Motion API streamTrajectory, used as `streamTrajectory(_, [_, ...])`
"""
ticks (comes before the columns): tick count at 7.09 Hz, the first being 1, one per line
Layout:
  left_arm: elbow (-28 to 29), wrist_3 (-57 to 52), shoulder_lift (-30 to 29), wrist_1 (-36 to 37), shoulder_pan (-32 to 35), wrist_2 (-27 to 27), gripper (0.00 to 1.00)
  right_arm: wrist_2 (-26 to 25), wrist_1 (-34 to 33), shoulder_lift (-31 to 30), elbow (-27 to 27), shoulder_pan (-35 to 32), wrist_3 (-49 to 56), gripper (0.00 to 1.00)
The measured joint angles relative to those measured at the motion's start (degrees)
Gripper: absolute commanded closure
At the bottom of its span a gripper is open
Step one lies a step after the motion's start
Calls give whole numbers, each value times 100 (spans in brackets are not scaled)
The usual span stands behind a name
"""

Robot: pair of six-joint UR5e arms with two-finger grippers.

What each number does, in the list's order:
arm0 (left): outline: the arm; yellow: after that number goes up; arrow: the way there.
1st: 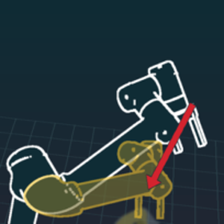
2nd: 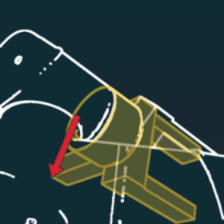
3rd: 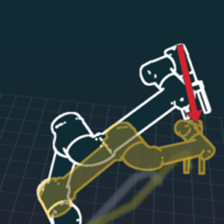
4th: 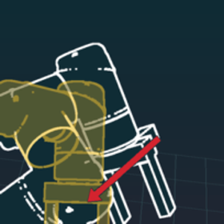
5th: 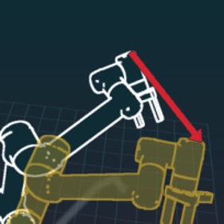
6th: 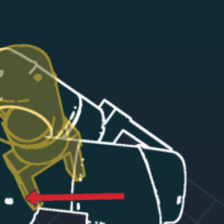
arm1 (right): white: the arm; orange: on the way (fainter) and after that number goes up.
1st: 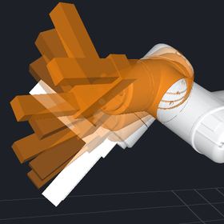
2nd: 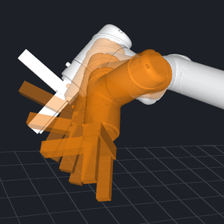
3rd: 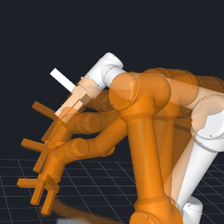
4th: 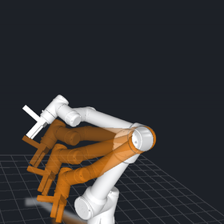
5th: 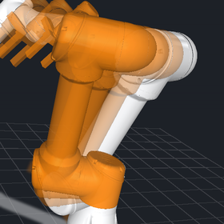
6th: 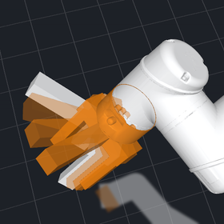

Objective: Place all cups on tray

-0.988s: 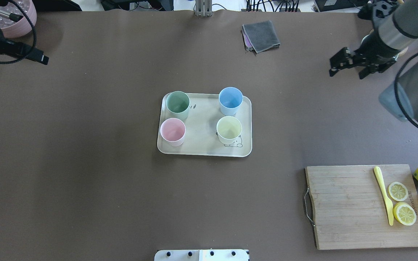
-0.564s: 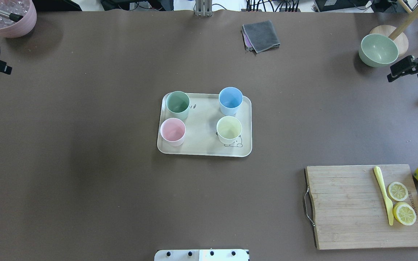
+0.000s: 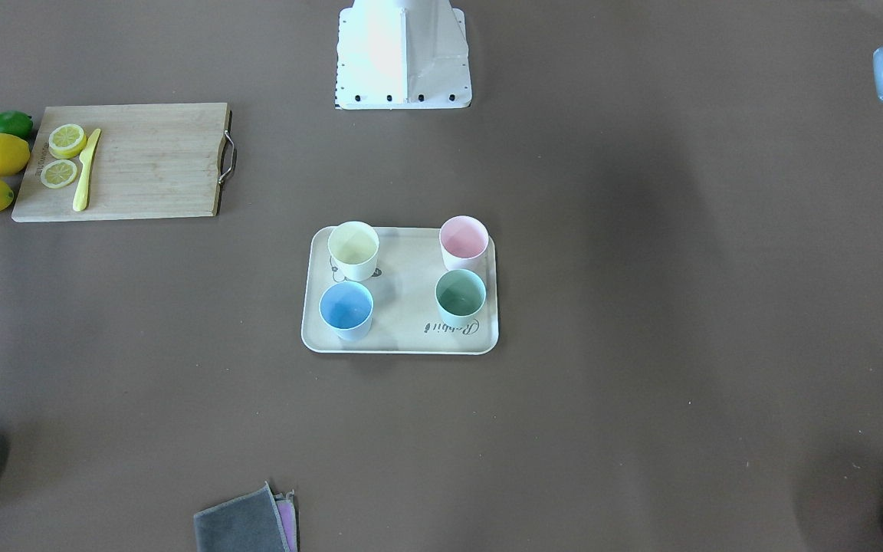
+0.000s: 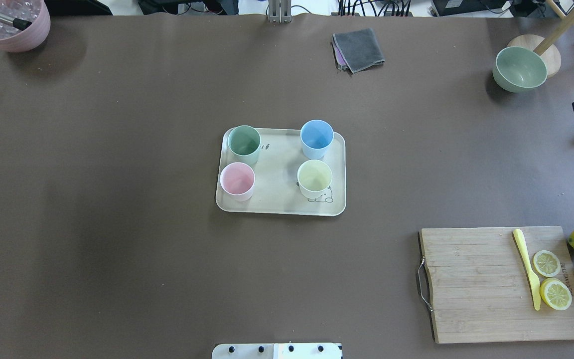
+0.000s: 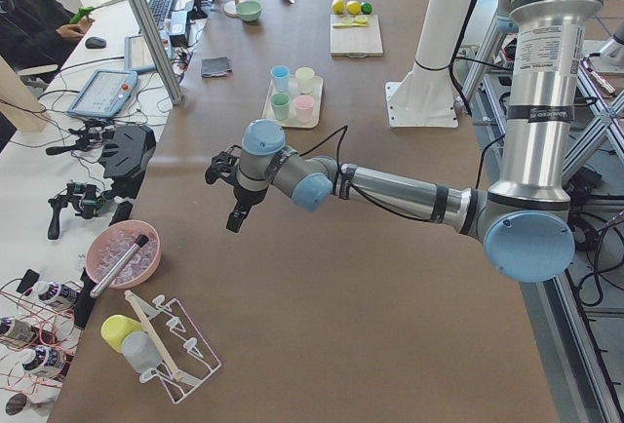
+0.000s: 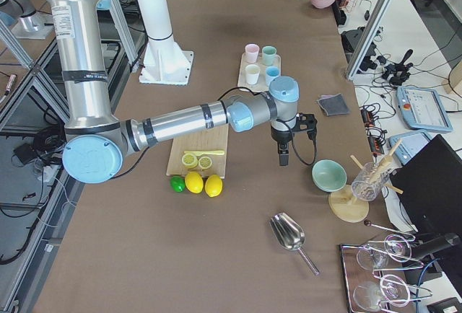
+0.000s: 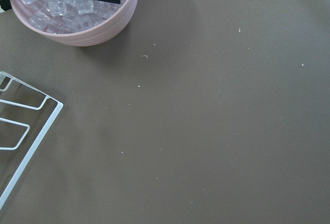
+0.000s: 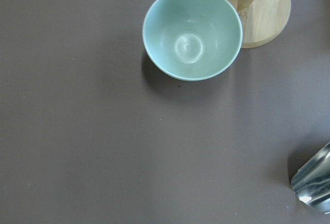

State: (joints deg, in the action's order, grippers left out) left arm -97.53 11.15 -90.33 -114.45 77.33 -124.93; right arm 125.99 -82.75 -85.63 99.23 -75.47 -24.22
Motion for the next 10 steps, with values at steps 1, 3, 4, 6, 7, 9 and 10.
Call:
streamTrajectory(1, [88,-71,27,26,89,-13,3,-18,14,-116,-186,-159,417,0])
streamTrajectory(3, [178,-101,39,306,366,-415,3,20,14,-356,-543,-717,1146,0])
streamTrajectory(4, [189,-105,68,479,534,-714,3,32,13,-580,-611,-950,1355,0])
streamTrajectory(6, [200,-111,147,644,820,-914,3,72,27,-1047,-605,-1213,1724,0])
streamTrajectory(7, [208,-111,169,680,905,-883,3,111,42,-1139,-596,-1250,1782,0])
streamTrajectory(9, [246,-105,198,704,937,-675,3,143,42,-1146,-588,-1265,1786,0])
streamTrajectory(10, [267,-104,193,752,936,-633,3,161,3,-1081,-547,-1268,1760,0])
